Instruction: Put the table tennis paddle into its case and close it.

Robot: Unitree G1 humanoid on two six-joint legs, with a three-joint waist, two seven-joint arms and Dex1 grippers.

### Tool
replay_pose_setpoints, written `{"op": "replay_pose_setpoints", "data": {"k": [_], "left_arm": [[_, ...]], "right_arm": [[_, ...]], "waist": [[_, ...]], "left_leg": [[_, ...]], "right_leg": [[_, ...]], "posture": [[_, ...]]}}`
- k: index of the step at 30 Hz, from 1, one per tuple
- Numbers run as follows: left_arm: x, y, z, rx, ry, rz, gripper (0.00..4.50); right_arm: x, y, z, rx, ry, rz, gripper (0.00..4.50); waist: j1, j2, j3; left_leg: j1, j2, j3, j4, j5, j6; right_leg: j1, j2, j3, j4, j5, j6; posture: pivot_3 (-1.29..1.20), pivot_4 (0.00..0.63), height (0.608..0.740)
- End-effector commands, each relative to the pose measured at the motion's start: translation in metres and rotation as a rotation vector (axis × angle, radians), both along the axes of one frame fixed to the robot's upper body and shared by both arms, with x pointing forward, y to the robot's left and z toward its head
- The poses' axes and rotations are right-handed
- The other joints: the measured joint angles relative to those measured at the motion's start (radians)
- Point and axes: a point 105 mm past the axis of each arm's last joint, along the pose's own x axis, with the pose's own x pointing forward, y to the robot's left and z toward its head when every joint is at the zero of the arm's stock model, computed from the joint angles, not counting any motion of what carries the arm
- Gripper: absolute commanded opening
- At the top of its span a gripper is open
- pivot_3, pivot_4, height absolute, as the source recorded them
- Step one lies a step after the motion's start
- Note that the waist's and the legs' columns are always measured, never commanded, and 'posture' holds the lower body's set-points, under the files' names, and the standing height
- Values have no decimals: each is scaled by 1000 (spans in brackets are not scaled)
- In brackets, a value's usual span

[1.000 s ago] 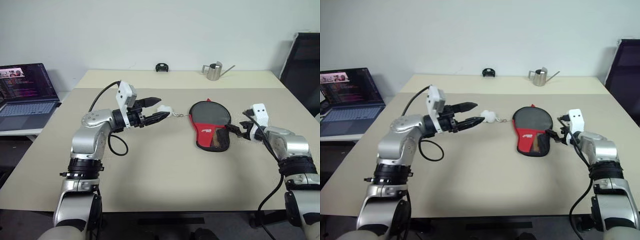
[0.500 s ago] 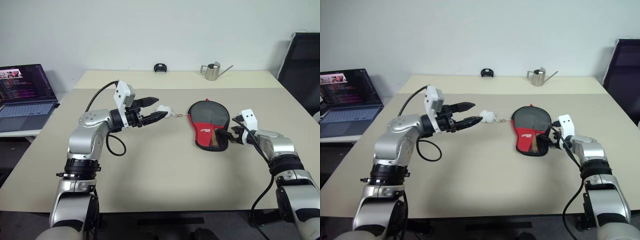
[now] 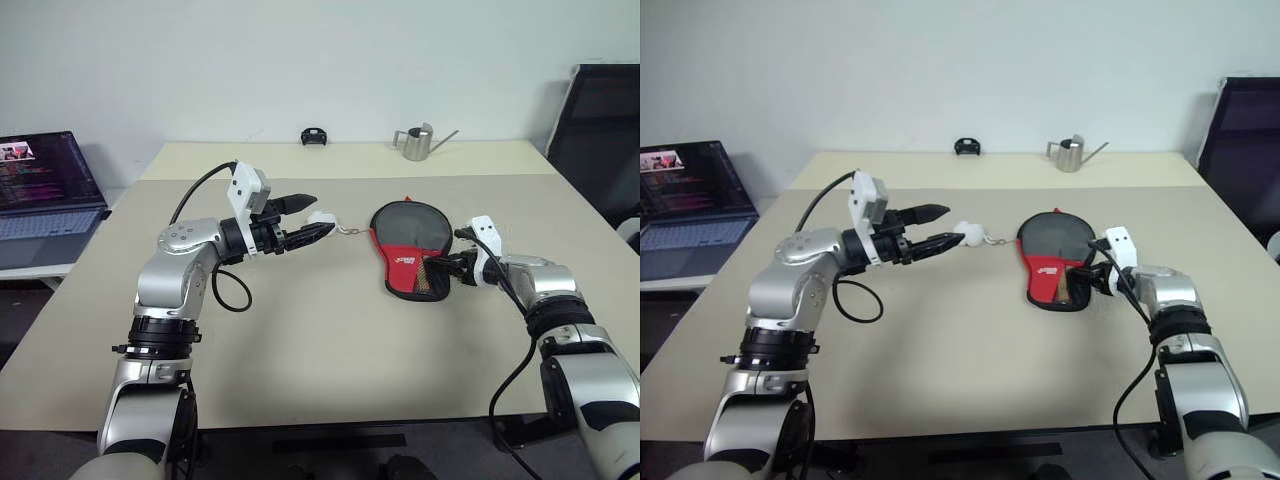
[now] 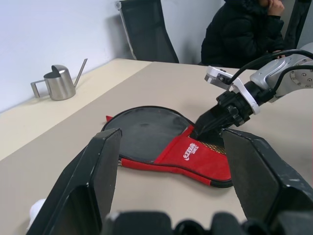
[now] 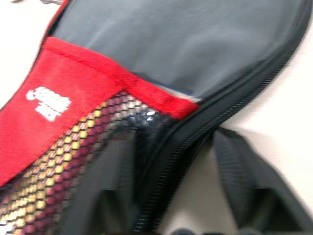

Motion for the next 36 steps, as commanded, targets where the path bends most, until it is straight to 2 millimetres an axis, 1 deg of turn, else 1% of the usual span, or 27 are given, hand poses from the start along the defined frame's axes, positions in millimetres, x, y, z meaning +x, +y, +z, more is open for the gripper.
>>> {"op": "replay_pose_setpoints", "data": {"k": [1,2,5,6,9,11,13,16,21,26,29,32,36], "left_arm": [[-4,0,15,11,-66,-10,3539],[-4,2,13,18,-63,-6,3539],[-6,9,8,38,-45,8,3539],[-7,11,6,42,-39,10,3539],[-10,20,-3,77,-12,19,3539],[-15,27,-10,109,14,12,3539],[-24,31,-19,139,49,-17,3539],[-38,35,-30,181,102,-73,3539],[-53,34,-42,217,159,-138,3539],[-62,25,-46,219,192,-202,3539],[-68,24,-49,233,213,-239,3539],[-75,25,-52,256,237,-280,3539],[-82,25,-57,280,265,-316,3539]], "right_arm": [[-2,2,-12,-25,52,-10,1250],[-2,3,-13,-26,56,-12,899],[-1,4,-13,-17,59,-27,125],[0,4,-13,-13,59,-33,12],[0,8,-7,18,61,-37,12],[-1,12,-2,53,67,-32,12],[-4,21,5,96,77,-7,12],[-14,37,16,148,88,43,12],[-34,58,27,185,100,102,12],[-59,75,28,193,128,170,12],[-73,80,27,191,144,193,12],[-88,82,24,192,166,213,12],[-104,78,22,195,194,213,12]], "waist": [[-1,0,0],[-1,0,0],[-2,0,-1],[-2,0,-1],[-3,0,-1],[-4,0,-1],[-4,0,-1],[-3,0,-1],[-2,0,-1],[1,0,-1],[1,0,-1],[0,1,-1],[5,1,-1]], "left_leg": [[0,0,0,0,0,0],[1,0,0,0,0,0],[1,0,0,0,0,0],[2,0,0,0,0,0],[2,0,0,0,0,0],[2,0,0,0,0,0],[2,0,0,-1,-1,1],[1,1,-1,-1,-1,1],[-3,1,-1,-2,-1,1],[-3,1,-1,-2,-2,3],[-3,1,-1,-2,-2,3],[-3,1,-1,-2,-2,3],[-3,0,-1,-2,-2,3]], "right_leg": [[0,0,0,0,0,0],[0,0,0,0,0,0],[1,0,0,1,0,0],[1,0,0,1,0,0],[1,0,0,1,0,0],[1,0,0,1,0,-1],[1,0,0,1,0,-1],[0,0,0,0,0,-1],[-3,0,-1,-1,0,-1],[-3,0,-1,-1,0,-1],[-3,0,-1,-1,0,-1],[-3,0,-1,-1,0,-1],[-3,0,-1,-1,0,-1]], "posture": [[0,150,740],[0,150,740],[0,150,740],[0,150,740],[0,150,740],[0,150,740],[0,150,740],[0,150,740],[0,150,740],[0,150,740],[0,150,740],[0,150,740],[0,150,740]]}}
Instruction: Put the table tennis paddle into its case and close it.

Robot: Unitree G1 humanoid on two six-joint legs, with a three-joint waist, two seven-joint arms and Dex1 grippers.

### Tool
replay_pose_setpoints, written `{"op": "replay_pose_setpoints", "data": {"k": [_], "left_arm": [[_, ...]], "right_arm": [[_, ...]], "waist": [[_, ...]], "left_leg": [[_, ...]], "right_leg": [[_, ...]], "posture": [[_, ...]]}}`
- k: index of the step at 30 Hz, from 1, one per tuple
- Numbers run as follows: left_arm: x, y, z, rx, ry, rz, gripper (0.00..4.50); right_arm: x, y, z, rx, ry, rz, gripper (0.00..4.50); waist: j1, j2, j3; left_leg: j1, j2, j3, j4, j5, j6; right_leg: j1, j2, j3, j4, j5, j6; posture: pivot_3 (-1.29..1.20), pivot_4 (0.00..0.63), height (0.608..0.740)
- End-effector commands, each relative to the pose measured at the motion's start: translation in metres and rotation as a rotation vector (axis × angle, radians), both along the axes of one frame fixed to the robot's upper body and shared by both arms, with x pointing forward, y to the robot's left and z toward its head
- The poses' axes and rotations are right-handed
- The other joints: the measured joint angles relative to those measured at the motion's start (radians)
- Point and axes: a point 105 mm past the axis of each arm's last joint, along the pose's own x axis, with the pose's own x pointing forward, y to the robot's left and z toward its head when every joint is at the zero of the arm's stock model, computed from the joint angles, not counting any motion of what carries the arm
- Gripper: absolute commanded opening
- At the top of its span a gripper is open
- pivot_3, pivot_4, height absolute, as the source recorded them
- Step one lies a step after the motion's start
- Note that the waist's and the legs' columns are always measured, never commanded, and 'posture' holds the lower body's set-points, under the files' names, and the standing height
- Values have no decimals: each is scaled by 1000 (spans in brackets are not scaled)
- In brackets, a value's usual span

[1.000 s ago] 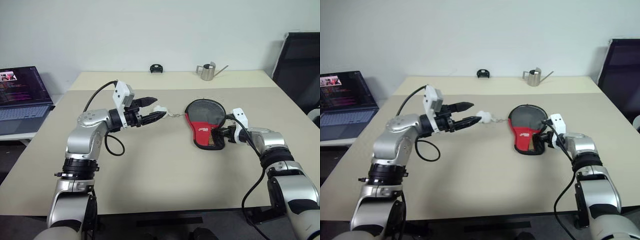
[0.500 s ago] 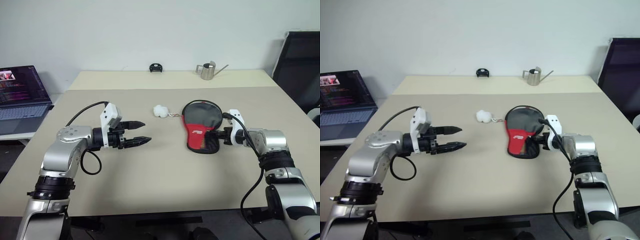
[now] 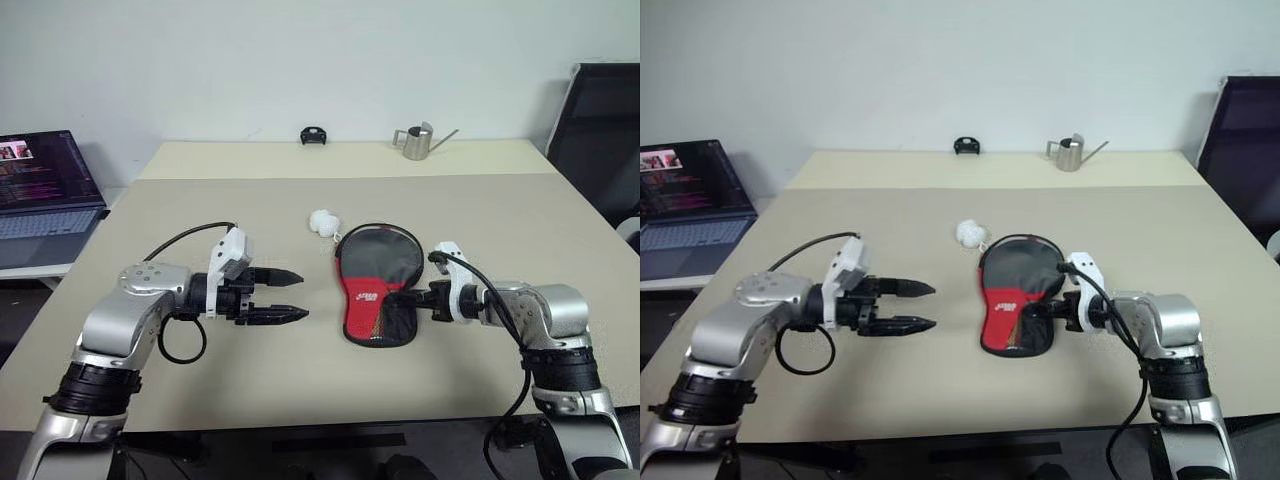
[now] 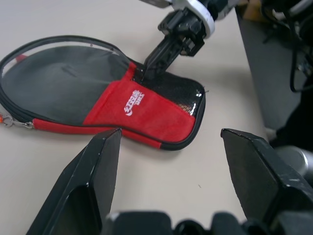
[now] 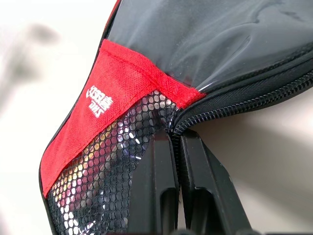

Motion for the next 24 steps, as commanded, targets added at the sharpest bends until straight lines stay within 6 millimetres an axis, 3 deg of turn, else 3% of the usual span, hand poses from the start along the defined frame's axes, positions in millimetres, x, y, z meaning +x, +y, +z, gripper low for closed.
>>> {"op": "replay_pose_setpoints", "data": {"k": [1,13,24], "left_arm": [[-12,-5,3,14,2,-73,3539],[-23,-16,-1,15,38,-143,3539],[-25,-19,-3,25,44,-164,3539]], "right_arm": [[-15,0,13,24,-27,27,12],[-55,-7,1,31,35,10,12],[-74,-15,-11,44,67,-28,12]], "waist": [[2,0,0],[10,0,0],[14,0,0]], "left_leg": [[0,0,0,0,0,0],[0,0,-1,0,0,0],[0,0,-1,0,0,0]], "right_leg": [[0,0,0,0,0,0],[1,0,-1,-1,0,0],[1,0,-1,-1,0,0]], "posture": [[0,150,740],[0,150,740],[0,150,740]]}}
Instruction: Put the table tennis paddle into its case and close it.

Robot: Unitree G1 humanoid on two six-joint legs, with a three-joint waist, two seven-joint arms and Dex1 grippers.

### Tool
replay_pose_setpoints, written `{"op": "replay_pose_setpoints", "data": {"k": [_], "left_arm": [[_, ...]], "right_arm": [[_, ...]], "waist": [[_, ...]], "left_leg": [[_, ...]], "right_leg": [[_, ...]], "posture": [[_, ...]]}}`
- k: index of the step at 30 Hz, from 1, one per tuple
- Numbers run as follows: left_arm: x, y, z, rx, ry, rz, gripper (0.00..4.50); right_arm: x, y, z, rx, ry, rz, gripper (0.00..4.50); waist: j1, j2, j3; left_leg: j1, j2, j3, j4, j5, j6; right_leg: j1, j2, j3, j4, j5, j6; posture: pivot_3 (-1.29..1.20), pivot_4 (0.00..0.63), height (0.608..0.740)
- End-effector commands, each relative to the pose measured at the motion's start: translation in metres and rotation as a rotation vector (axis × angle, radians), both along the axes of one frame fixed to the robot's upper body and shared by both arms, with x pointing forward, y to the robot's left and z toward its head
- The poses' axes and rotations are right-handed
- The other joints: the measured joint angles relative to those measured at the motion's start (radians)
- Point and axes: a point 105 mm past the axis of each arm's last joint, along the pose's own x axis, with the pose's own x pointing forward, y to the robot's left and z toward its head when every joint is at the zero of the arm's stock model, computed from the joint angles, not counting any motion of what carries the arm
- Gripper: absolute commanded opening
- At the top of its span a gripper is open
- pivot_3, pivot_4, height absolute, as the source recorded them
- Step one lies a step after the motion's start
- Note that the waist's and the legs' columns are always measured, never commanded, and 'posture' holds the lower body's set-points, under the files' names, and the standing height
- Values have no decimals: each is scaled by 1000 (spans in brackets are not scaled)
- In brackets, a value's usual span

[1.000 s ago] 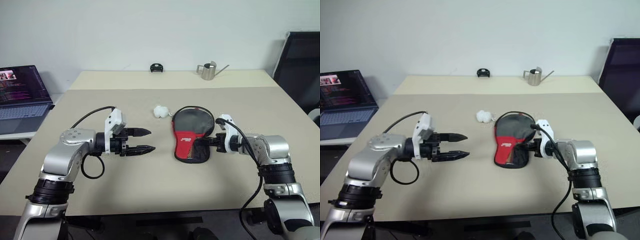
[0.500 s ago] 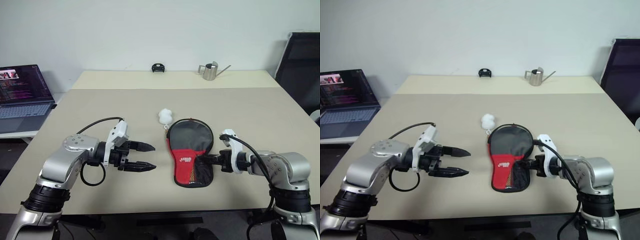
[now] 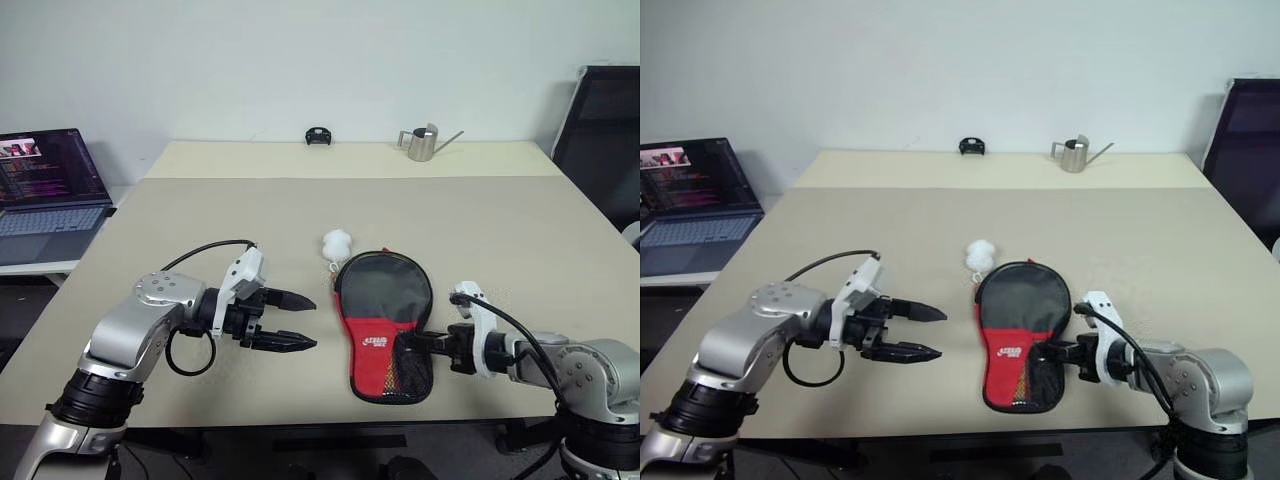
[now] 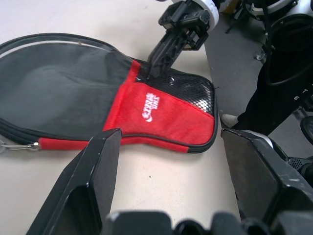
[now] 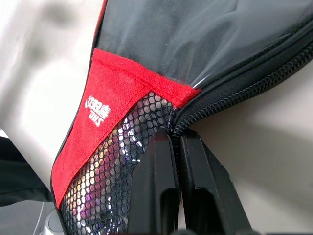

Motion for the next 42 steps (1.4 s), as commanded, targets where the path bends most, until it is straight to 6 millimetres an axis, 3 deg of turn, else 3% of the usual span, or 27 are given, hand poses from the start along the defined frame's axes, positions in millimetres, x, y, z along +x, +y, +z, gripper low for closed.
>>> {"op": "replay_pose_setpoints", "data": {"k": [1,19,23,33,42], "left_arm": [[-4,-3,10,-4,-36,-43,3539],[-2,-5,10,-1,-44,-50,3539],[-2,-5,8,-4,-43,-46,3539],[-3,-7,7,-18,-44,-42,3539],[9,-7,12,-48,-78,5,3539]], "right_arm": [[-7,-4,6,-2,-22,9,12],[-12,-16,-5,-39,33,-49,12],[-14,-26,-9,-61,38,-99,1032],[-30,-46,-4,-46,22,-157,4309],[-27,-40,33,-46,-152,-58,4449]], "waist": [[1,0,0],[7,0,0],[7,0,0],[16,-2,-1],[7,-1,-1]], "left_leg": [[0,0,0,0,0,0],[0,0,-1,0,0,0],[0,0,-1,0,0,0],[0,0,-2,0,0,0],[1,0,-2,0,0,1]], "right_leg": [[0,0,0,0,0,0],[1,0,-1,-2,0,0],[2,0,-1,-2,0,0],[4,0,-1,-3,0,0],[4,1,-1,-3,0,0]], "posture": [[0,150,740],[0,150,740],[0,150,740],[0,150,740],[0,150,740]]}}
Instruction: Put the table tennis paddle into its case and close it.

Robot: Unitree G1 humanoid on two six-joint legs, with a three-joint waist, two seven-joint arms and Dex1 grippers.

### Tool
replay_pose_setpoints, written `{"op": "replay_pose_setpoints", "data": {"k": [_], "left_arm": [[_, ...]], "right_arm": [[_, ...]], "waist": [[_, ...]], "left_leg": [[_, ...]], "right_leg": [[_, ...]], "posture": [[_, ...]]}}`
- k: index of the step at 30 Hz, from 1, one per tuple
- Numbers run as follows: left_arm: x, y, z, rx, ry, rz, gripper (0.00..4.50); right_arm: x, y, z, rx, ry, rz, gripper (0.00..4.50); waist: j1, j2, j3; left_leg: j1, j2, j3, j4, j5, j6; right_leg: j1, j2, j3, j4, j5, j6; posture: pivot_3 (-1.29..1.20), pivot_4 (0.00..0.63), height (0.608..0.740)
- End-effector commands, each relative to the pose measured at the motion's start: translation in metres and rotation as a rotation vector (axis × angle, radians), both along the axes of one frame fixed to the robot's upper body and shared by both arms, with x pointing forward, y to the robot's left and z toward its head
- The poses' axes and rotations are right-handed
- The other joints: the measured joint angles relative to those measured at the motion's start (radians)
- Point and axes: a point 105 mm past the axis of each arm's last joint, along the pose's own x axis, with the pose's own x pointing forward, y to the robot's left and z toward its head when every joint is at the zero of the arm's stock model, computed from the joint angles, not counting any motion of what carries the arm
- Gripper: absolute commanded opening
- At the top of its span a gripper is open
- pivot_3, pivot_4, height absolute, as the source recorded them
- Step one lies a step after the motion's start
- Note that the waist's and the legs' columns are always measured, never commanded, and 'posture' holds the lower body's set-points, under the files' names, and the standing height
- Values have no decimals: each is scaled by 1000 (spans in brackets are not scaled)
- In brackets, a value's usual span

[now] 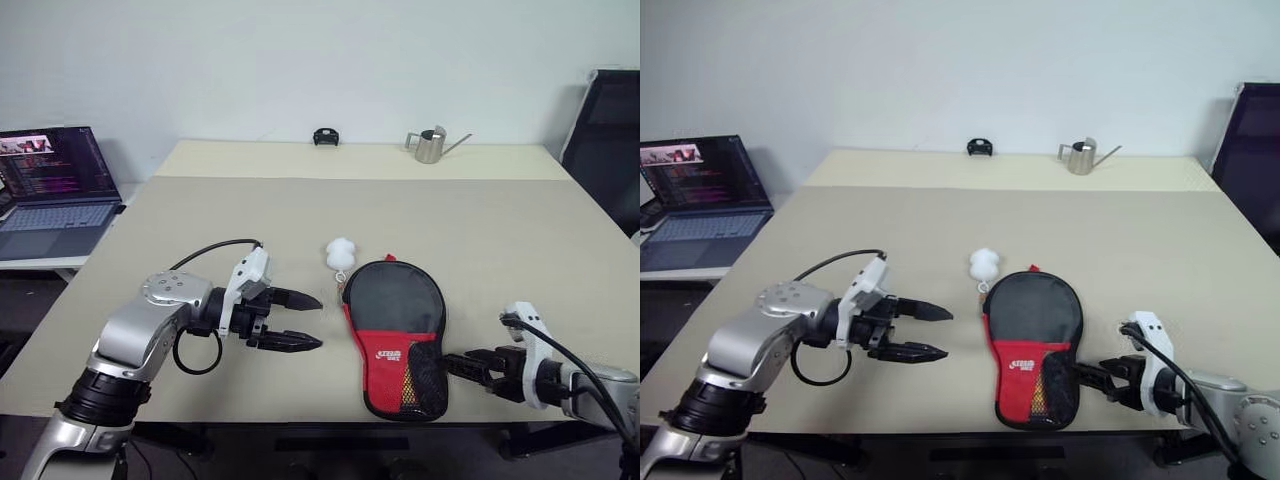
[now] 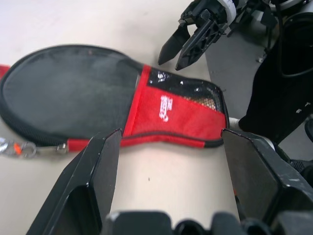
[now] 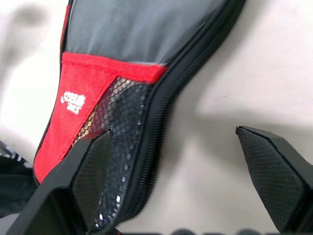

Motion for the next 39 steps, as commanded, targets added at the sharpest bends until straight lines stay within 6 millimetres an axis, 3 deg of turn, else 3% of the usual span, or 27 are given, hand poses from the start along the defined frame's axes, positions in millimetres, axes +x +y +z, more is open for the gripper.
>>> {"op": "replay_pose_setpoints", "data": {"k": [1,8,12,15,25,34,38,39], "left_arm": [[9,2,12,-28,-64,33,3539],[34,5,23,-88,-153,205,3539],[61,11,30,-118,-235,379,3539],[69,14,33,-124,-258,436,3539],[76,32,30,-74,-268,551,3539],[101,23,23,-51,-228,648,3539],[113,10,26,-73,-214,641,4469],[119,6,26,-74,-214,648,4492]], "right_arm": [[6,10,29,-18,-151,91,4449],[26,32,62,-12,-342,185,4449],[38,47,66,-66,-421,242,4449],[44,60,66,-93,-476,314,4449],[74,94,38,-111,-521,423,4449],[97,89,5,-181,-487,371,4449],[95,95,0,-168,-481,375,4500],[94,96,-1,-166,-479,375,4500]], "waist": [[-4,0,0],[0,0,0],[0,0,0],[-1,0,0],[0,0,0],[2,0,0],[1,0,0],[2,0,0]], "left_leg": [[0,0,0,0,0,0],[0,0,0,0,0,0],[0,0,0,0,0,0],[0,0,0,0,0,0],[-1,0,0,0,0,0],[-1,0,0,1,0,-1],[-1,0,0,1,0,-1],[-1,0,0,1,0,-1]], "right_leg": [[0,0,0,0,0,0],[0,0,0,0,0,0],[0,0,0,0,0,0],[-1,0,0,0,0,0],[-1,0,0,-1,0,0],[-2,0,0,0,0,0],[-2,0,0,0,0,0],[-2,0,0,1,0,0]], "posture": [[0,150,740],[0,150,740],[0,150,740],[0,150,740],[0,150,740],[0,150,740],[0,150,740],[0,150,740]]}}
